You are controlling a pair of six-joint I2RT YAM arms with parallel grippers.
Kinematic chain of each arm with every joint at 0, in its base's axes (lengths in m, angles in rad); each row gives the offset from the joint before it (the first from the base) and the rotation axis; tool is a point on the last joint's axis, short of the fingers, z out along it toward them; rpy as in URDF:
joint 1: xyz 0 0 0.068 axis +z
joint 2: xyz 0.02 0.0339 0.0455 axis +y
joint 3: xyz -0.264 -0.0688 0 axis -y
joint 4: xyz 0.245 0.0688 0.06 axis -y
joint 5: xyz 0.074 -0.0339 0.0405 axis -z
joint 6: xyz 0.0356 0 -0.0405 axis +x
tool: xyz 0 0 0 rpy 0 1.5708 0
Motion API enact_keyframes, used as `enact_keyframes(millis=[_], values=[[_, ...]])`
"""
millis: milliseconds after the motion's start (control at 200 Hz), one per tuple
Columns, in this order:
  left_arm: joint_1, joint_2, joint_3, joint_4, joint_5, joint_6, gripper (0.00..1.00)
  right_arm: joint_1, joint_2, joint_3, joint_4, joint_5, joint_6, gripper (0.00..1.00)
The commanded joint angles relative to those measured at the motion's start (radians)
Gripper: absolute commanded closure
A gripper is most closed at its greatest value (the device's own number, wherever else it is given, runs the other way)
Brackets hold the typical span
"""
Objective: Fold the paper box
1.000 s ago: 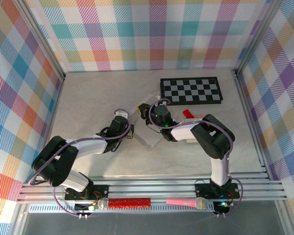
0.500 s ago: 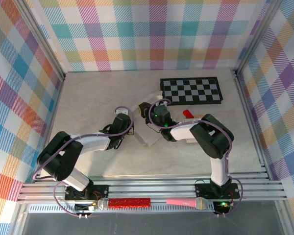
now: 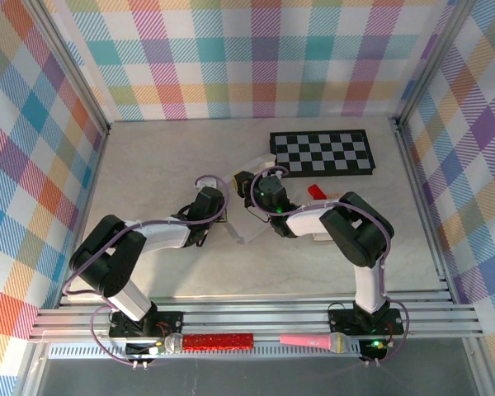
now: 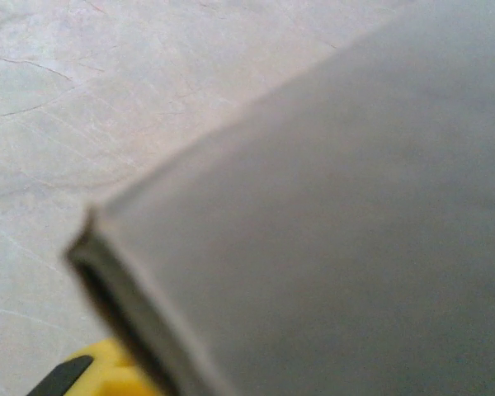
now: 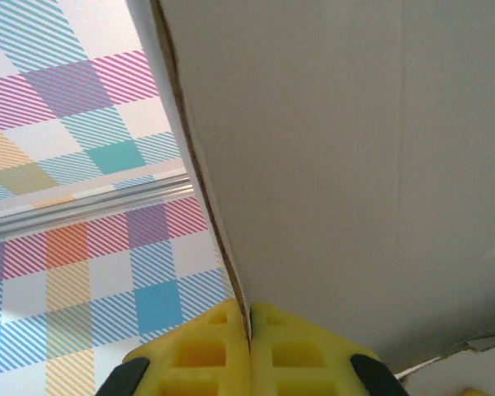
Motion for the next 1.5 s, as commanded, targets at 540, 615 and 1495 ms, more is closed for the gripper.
enact_keyframes(millis=[540, 615, 1495], values=[[-0.014, 0.029, 0.156, -0.013, -0.025, -0.091, 1.00, 0.077, 0.014, 0.012, -0.205, -0.147, 0.057, 1.00], [-0.011, 0.007, 0.181, -0.083, -0.028, -0.097, 1.00, 0.075, -0.004, 0.012, -0.238, -0.141, 0.064, 0.95], [0.274, -0.178, 0.384, -0.882, 0.537, 0.027, 1.00, -0.063, -0.490, 0.335, -1.292, -0.166, -0.387, 0.22]])
